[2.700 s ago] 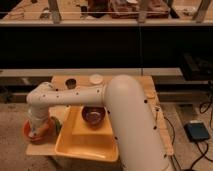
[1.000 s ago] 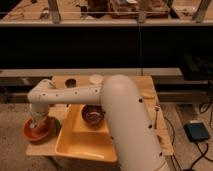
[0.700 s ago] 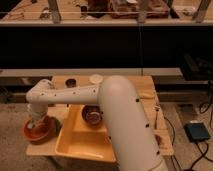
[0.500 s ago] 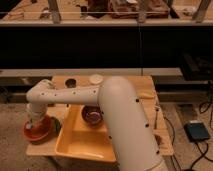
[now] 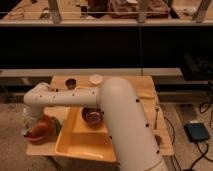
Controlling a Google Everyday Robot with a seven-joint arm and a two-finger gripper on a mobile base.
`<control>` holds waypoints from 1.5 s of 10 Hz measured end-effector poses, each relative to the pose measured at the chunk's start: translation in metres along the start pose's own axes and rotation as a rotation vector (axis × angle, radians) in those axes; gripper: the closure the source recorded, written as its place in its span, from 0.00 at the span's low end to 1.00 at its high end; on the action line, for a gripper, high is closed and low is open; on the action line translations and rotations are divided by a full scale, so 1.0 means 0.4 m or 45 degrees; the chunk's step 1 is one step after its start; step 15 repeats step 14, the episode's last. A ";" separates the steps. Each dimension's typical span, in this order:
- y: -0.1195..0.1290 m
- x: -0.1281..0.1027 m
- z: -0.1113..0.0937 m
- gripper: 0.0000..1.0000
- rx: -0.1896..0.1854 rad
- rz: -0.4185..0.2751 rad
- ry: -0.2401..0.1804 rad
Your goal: Wipe red bowl with towel
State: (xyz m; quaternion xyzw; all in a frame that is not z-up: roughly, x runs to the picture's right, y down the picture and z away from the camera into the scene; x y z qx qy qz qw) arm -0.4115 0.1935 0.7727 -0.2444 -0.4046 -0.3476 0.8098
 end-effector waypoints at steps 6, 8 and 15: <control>0.062 -0.016 -0.042 0.80 -0.010 0.043 0.028; 0.092 -0.004 -0.065 0.80 -0.010 0.079 0.053; 0.105 0.027 -0.085 0.80 0.029 0.130 0.077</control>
